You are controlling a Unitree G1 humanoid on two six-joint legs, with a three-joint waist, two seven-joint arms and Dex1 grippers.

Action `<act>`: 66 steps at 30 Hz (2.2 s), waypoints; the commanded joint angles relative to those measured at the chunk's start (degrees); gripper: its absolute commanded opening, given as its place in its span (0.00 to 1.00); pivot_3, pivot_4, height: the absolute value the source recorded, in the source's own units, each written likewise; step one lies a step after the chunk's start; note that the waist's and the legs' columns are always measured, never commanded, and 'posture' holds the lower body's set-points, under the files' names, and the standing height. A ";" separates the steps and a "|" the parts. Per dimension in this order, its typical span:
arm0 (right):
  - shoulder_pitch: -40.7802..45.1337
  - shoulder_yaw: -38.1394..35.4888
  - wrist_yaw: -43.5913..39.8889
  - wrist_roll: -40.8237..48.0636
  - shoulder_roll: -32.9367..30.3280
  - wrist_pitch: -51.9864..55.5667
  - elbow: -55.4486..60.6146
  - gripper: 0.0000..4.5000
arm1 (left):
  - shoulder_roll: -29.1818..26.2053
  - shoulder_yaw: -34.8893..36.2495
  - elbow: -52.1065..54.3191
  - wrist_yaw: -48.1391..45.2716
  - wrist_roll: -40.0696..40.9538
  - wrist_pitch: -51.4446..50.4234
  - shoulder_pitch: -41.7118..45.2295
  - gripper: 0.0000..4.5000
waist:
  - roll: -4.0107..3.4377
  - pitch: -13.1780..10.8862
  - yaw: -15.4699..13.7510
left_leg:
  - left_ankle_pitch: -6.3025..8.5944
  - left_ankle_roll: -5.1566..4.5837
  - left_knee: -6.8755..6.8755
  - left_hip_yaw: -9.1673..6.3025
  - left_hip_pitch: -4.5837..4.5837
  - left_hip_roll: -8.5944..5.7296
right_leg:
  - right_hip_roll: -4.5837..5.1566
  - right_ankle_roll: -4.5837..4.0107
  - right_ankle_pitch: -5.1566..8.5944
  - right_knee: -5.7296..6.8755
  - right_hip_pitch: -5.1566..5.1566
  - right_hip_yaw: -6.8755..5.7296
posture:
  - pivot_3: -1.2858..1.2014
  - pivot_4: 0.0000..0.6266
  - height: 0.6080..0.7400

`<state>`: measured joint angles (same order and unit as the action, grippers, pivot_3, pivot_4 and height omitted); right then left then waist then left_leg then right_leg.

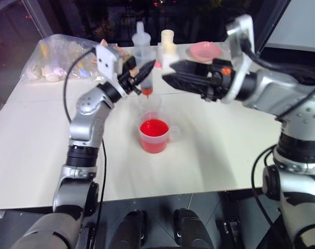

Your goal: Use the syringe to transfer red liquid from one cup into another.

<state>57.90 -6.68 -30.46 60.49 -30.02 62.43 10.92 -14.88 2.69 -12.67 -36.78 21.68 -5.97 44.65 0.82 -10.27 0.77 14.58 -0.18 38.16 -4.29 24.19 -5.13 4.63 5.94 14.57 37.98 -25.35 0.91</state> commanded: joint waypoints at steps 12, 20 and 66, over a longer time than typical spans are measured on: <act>9.18 4.38 0.06 -12.05 5.42 -4.33 -11.71 0.76 | 0.32 1.36 2.43 0.25 -0.05 2.12 -0.09 0.34 | 0.00 0.00 0.17 | 0.00 0.00 -0.01 -0.01 0.06 -0.02 | 0.02 0.00 0.00 -0.02 -0.05 -0.01 | 0.52 0.24 1.00; 12.83 5.63 -1.75 -17.94 9.30 -7.95 -18.16 0.76 | 0.64 0.94 3.76 0.76 -0.13 1.77 -1.13 0.34 | 0.00 0.00 0.03 | 0.00 0.01 -0.02 -0.02 0.06 -0.03 | 0.01 0.00 0.00 0.00 -0.06 -0.02 | 0.52 0.24 1.00; 14.74 7.97 -6.26 -24.68 17.06 -5.91 -22.76 0.01 | 1.01 1.26 6.91 1.94 0.10 -1.61 -1.39 0.34 | -0.01 0.01 0.10 | -0.07 0.13 -0.03 -0.02 0.06 -0.03 | 0.00 0.00 0.00 0.02 -0.07 -0.03 | 0.52 0.24 1.00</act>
<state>71.00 -0.50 -35.41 35.71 -14.40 55.98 -11.84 -13.68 3.67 -9.43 -34.77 21.27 -8.48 41.09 0.82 -10.26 0.87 14.50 -0.05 38.13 -4.31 24.24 -5.16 4.63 5.94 14.57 38.00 -25.42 0.88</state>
